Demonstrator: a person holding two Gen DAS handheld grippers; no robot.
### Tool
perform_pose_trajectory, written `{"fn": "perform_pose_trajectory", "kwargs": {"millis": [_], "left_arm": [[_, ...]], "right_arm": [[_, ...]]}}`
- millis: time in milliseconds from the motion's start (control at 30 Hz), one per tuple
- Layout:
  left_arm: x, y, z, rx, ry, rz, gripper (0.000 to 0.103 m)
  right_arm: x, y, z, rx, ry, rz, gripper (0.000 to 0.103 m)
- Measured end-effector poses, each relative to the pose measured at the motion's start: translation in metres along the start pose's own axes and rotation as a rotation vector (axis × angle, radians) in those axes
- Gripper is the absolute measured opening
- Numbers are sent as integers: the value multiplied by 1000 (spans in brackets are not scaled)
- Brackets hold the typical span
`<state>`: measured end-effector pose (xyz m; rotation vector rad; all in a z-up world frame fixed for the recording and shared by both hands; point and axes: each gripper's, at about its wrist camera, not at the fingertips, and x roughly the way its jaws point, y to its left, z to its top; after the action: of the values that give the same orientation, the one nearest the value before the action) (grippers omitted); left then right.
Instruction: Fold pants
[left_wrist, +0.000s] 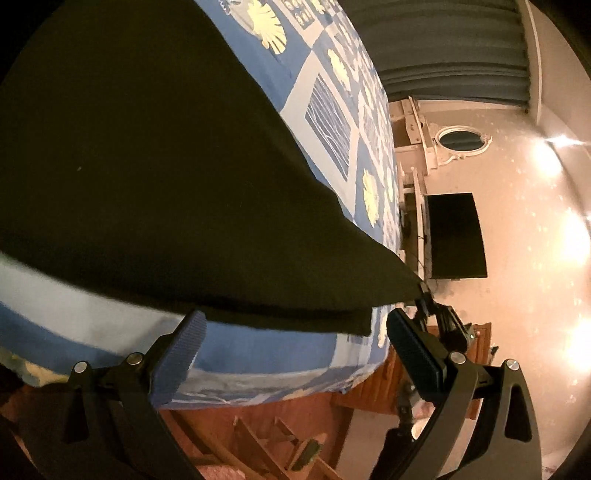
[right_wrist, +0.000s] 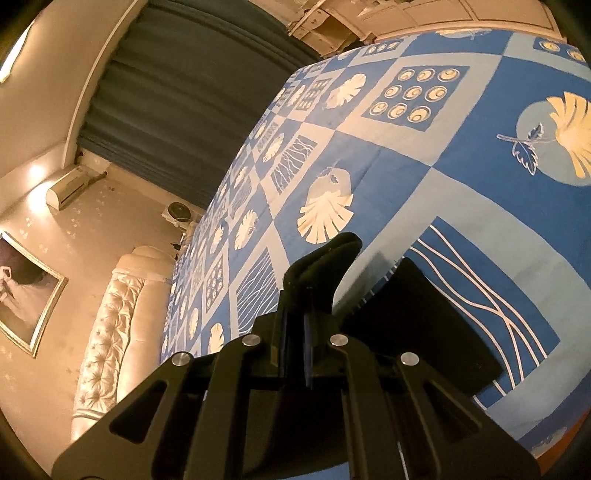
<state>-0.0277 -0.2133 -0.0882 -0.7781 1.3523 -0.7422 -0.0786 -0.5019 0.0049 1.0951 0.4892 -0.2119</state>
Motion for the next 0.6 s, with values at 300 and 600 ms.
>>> {"fn": "perform_pose_trajectory", "kwargs": {"millis": [300, 600], "left_arm": [[6, 2, 10, -4, -34, 45, 97], [20, 31, 11, -120, 4, 115, 13]], "right_arm": [[3, -8, -2, 28, 10, 17, 6], [4, -17, -6, 45, 19, 25, 6]]}}
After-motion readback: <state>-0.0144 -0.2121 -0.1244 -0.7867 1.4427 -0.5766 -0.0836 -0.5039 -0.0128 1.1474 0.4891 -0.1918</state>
